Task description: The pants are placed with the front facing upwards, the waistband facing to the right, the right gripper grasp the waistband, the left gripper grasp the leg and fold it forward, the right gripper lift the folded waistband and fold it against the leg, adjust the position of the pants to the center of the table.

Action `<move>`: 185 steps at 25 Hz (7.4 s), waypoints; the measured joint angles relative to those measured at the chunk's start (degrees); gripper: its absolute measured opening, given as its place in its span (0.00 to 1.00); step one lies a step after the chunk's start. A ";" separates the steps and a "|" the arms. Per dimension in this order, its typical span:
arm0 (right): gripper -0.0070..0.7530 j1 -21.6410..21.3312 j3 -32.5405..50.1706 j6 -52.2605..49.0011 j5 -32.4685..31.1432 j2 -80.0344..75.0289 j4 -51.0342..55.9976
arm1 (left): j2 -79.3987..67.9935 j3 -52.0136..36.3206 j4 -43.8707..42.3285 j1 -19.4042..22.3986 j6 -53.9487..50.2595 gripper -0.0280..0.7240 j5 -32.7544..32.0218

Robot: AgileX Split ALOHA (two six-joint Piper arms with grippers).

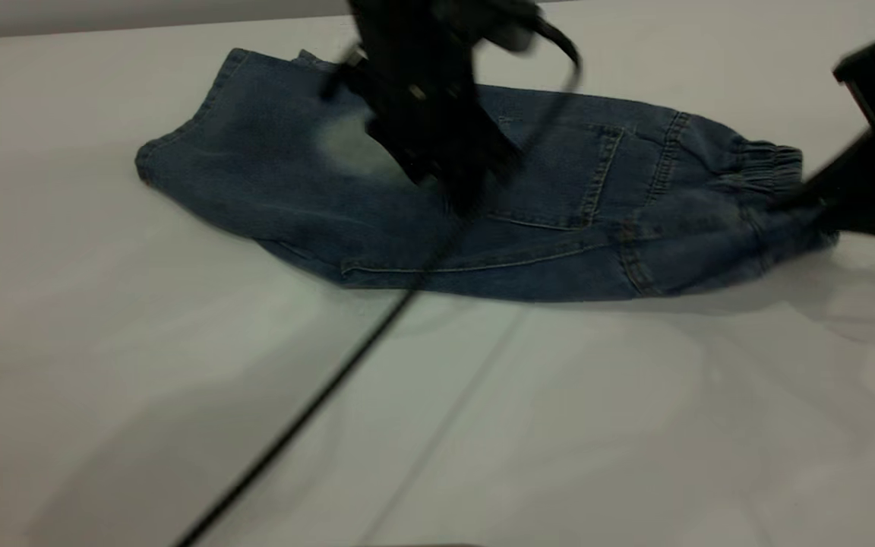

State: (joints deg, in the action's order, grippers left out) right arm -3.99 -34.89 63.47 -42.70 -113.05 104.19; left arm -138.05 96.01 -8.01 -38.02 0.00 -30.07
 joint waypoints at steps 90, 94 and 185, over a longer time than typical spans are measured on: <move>0.08 35.60 -43.44 9.31 11.56 -7.12 -10.52 | 47.03 2.59 17.99 19.93 18.48 0.51 -18.36; 0.08 36.96 -43.66 9.90 13.52 -9.10 -8.97 | 47.03 2.59 17.99 19.93 18.43 0.51 -18.66; 0.64 46.25 -101.21 -115.75 -17.99 -38.35 -77.16 | 51.45 2.59 14.09 19.93 17.40 0.51 -18.91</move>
State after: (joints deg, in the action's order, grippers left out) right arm 42.26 -136.10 -52.29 -60.69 -151.41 27.03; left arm -86.60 98.60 6.08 -18.09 17.40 -48.98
